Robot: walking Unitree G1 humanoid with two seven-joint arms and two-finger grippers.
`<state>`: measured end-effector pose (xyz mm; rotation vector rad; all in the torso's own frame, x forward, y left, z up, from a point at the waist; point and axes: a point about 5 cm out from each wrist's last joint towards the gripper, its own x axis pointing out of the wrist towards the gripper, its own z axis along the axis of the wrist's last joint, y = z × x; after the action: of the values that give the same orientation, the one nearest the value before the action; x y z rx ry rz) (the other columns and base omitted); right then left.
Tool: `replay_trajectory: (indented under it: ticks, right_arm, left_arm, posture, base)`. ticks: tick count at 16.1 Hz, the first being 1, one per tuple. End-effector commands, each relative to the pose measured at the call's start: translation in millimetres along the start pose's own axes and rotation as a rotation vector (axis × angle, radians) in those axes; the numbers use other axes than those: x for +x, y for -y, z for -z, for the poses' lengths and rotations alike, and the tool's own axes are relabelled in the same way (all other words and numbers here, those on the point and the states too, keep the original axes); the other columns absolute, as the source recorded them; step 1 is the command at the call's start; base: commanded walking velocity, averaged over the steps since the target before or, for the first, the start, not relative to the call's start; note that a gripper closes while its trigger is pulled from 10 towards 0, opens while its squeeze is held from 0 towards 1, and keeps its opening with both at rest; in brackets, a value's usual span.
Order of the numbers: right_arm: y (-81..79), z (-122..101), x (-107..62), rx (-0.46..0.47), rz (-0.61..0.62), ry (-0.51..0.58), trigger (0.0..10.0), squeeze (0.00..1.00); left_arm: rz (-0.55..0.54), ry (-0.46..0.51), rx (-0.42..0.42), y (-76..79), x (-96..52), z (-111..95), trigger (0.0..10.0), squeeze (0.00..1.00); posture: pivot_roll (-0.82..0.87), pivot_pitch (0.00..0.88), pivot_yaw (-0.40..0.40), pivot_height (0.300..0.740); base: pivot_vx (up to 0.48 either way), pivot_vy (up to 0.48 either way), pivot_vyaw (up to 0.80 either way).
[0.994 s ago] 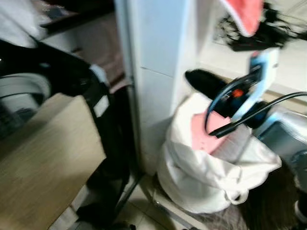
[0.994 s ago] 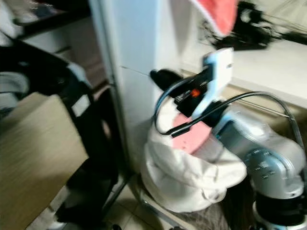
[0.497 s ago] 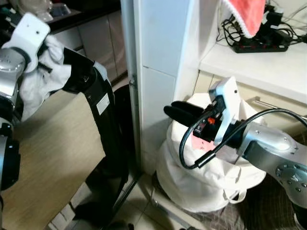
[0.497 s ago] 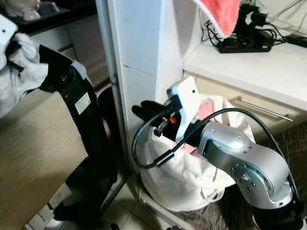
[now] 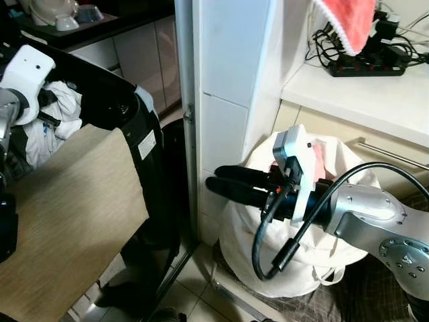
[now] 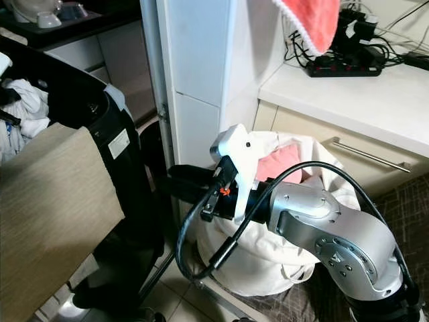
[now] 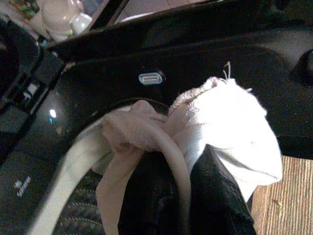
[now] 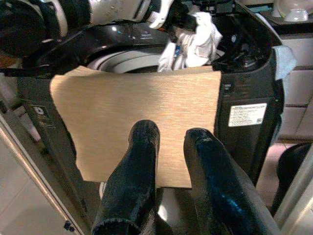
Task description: Clothes washing
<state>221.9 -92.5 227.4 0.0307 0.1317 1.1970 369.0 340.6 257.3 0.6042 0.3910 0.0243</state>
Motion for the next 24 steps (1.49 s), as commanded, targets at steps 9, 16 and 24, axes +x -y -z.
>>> replay_trajectory:
  ticks: [9, 16, 24]
  right_arm:
    - [1.5, -8, 0.1, -0.023, -0.021, 0.040, 10.0, 0.00]
    - [8.6, -3, 1.9, -0.047, 0.010, -0.005, 10.0, 0.00]
    - [34.2, -9, 0.5, -0.134, 0.322, 0.077, 10.0, 0.00]
  left_arm:
    - [0.014, -0.016, 0.027, -7.4, -4.5, -1, 10.0, 1.00]
    - [-0.036, -0.121, 0.106, -24.3, -14.2, 17, 10.0, 1.00]
    - [0.122, 0.262, -0.298, 14.7, 1.0, -33, 10.0, 0.00]
  posture:
    - [-0.07, 0.000, 0.021, 0.740]
    - [-0.06, 0.000, 0.013, 0.740]
    - [-0.07, 0.000, 0.021, 0.740]
  base:
    - [0.000, 0.000, 0.00]
    - [0.000, 0.000, 0.00]
    - [0.000, 0.000, 0.00]
